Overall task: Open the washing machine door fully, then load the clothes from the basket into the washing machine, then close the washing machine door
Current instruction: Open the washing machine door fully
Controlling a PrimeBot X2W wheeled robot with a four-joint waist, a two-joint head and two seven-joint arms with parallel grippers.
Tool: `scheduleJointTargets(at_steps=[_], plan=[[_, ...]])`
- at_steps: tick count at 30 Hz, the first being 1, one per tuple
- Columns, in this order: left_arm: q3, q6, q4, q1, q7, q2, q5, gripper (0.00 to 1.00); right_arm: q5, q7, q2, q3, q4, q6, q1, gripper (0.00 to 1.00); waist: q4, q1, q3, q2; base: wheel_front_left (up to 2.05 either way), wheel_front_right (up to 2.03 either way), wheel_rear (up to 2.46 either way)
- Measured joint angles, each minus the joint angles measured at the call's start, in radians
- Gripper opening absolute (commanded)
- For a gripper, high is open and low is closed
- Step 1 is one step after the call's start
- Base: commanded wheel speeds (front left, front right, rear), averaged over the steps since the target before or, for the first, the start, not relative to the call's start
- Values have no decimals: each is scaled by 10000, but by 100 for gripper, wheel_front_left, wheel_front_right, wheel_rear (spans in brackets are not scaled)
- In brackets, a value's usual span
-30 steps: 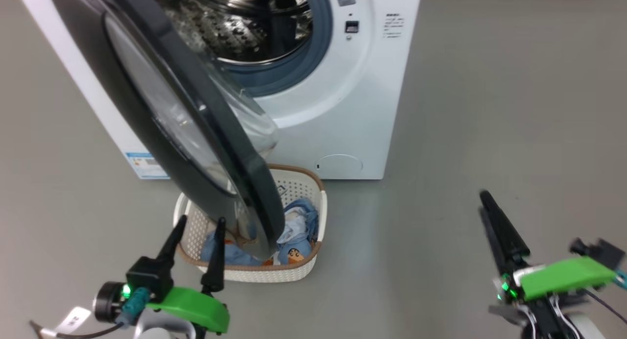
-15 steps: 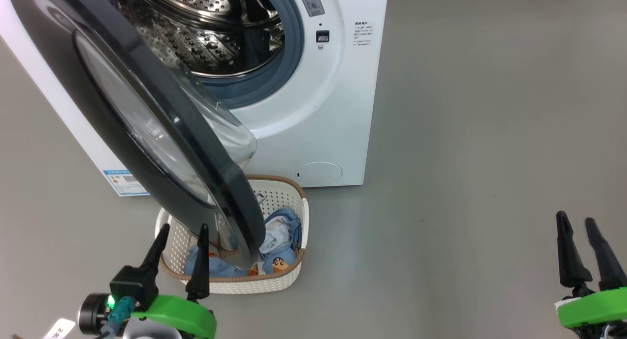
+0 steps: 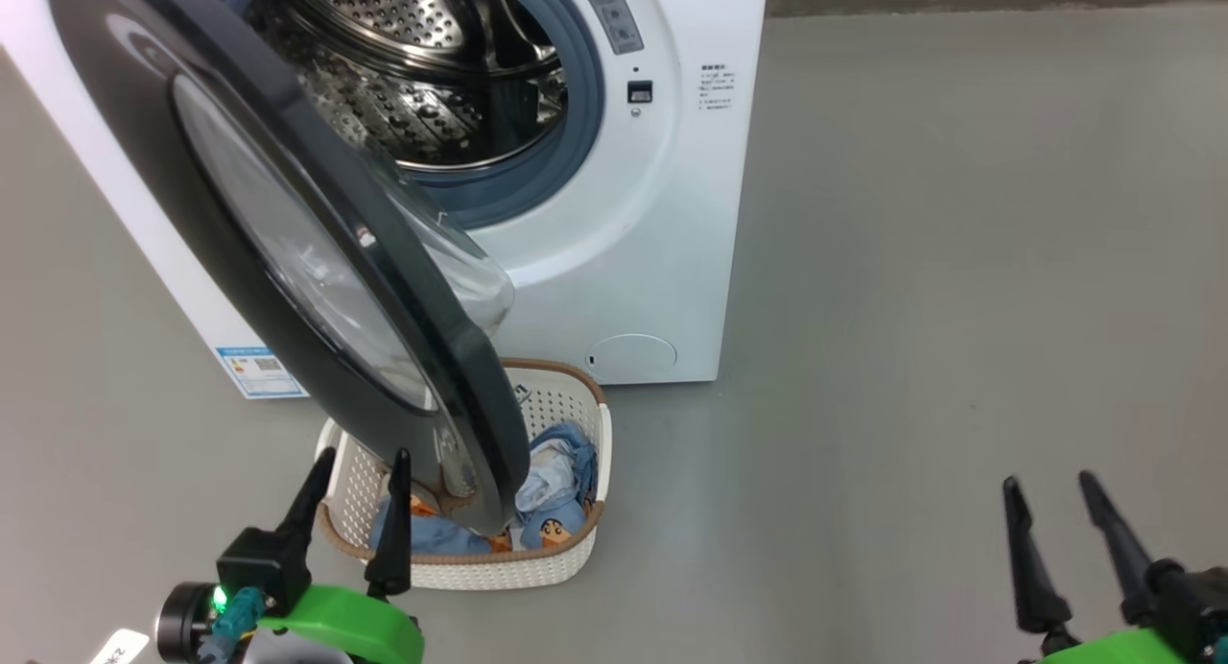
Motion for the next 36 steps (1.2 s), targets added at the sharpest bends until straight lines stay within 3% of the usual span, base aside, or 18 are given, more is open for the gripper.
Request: scheduleJointTargets(at_steps=[24, 25, 26, 27, 28, 36], plan=[[46, -4, 140, 179, 0, -73, 21, 100, -339, 4, 326, 199, 107, 0, 250, 100, 64, 0, -94, 0, 0, 0, 0], [46, -4, 155, 179, 0, -77, 21, 86, -339, 6, 328, 198, 107, 0, 250, 100, 66, 0, -90, 0, 0, 0, 0], [46, -4, 163, 179, 0, -81, 23, 40, -339, 6, 330, 198, 107, 0, 250, 100, 66, 0, -89, 0, 0, 0, 0], [46, -4, 171, 179, 0, -82, 23, 14, -339, 6, 332, 196, 107, 0, 250, 100, 66, 0, -89, 0, 0, 0, 0], [46, -4, 178, 179, 0, -82, 23, 0, -339, 6, 336, 196, 107, 0, 250, 100, 67, 0, -88, 0, 0, 0, 0], [48, -12, 215, 179, 0, -92, 92, 0, -430, 6, 355, 176, 105, 0, 267, 100, 85, 0, -100, 0, 0, 0, 0]])
